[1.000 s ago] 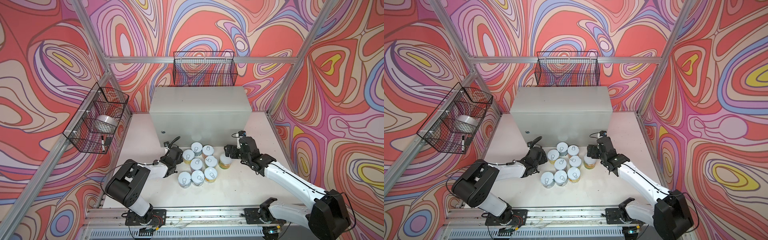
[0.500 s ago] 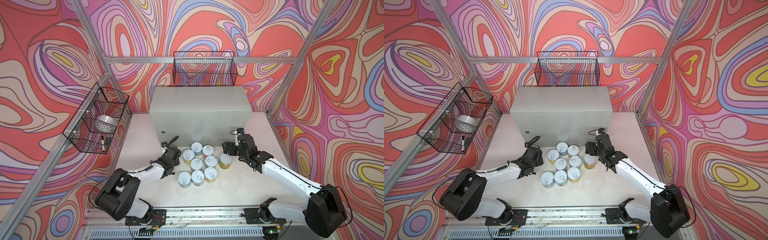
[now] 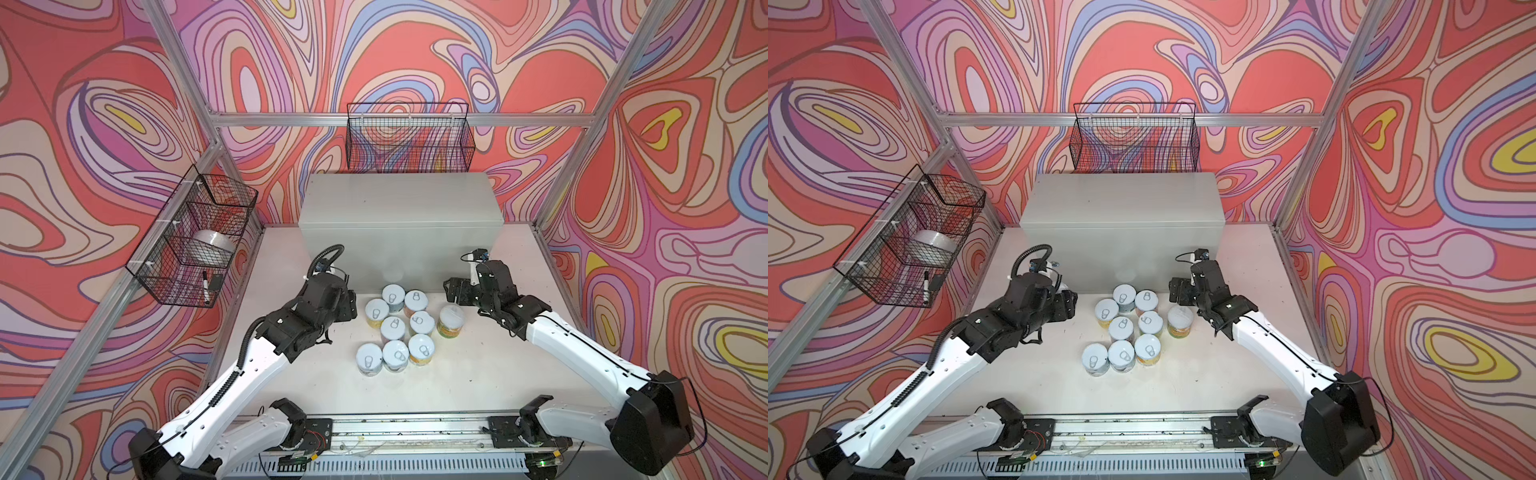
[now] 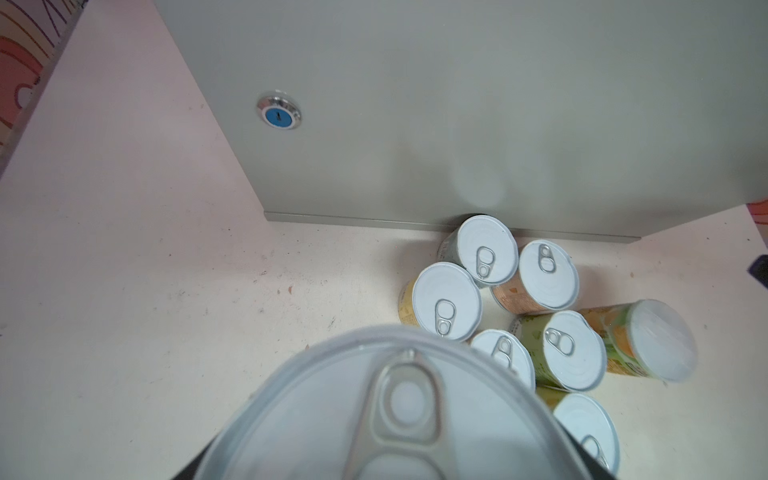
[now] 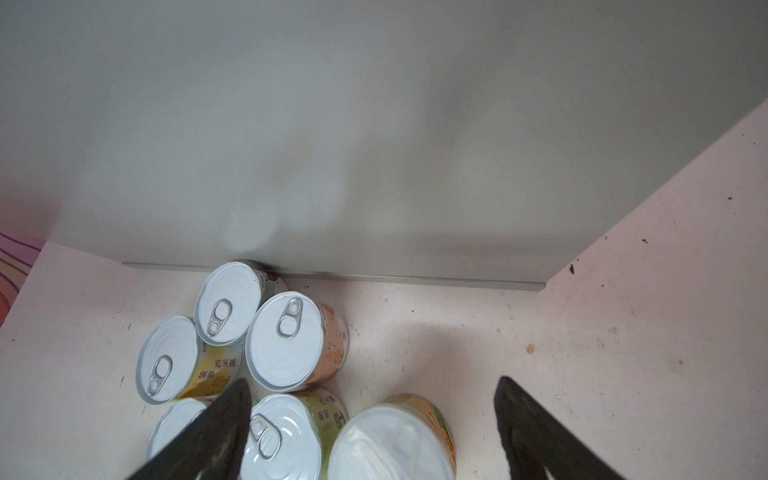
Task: Place and organize the canned foods onto the counter
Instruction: 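Lift the pink can with the left gripper up over the grey cabinet top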
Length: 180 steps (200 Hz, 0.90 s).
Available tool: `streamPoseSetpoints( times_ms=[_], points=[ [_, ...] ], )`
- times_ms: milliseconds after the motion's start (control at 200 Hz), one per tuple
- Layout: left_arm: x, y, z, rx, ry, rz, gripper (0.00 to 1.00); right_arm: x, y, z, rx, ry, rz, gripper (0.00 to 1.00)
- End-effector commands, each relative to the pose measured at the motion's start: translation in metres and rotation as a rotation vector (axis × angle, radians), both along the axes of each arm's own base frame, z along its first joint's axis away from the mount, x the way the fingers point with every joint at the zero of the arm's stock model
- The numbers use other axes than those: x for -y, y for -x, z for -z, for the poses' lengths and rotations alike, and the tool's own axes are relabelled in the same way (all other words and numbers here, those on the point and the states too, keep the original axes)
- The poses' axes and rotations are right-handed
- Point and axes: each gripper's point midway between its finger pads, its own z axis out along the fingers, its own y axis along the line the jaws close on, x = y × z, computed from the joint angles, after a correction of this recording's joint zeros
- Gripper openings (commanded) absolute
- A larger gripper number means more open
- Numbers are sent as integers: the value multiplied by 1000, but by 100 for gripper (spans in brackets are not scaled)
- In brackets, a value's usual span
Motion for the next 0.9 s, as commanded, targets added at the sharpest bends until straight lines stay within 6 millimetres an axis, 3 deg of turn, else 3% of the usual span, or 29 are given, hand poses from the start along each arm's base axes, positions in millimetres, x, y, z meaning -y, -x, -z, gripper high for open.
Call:
streamPoseSetpoints(
  times_ms=[0,250,446,571,896],
  points=[
    [-9,20,-41,-16,-65,64,0,-1,16,-5,-36,-2,-35,94],
    [-7,-5,-137,126,-151,93,0,5,27,-13,-32,-5,-33,94],
    [9,-46,-185,196,-190,135,0,6,28,-20,-24,-11,-30,94],
    [11,-73,-196,195,-180,132,0,8,28,-29,-1,-25,-17,94],
    [3,-136,-190,182,-143,65,0,9,22,-47,34,-35,5,94]
  ],
)
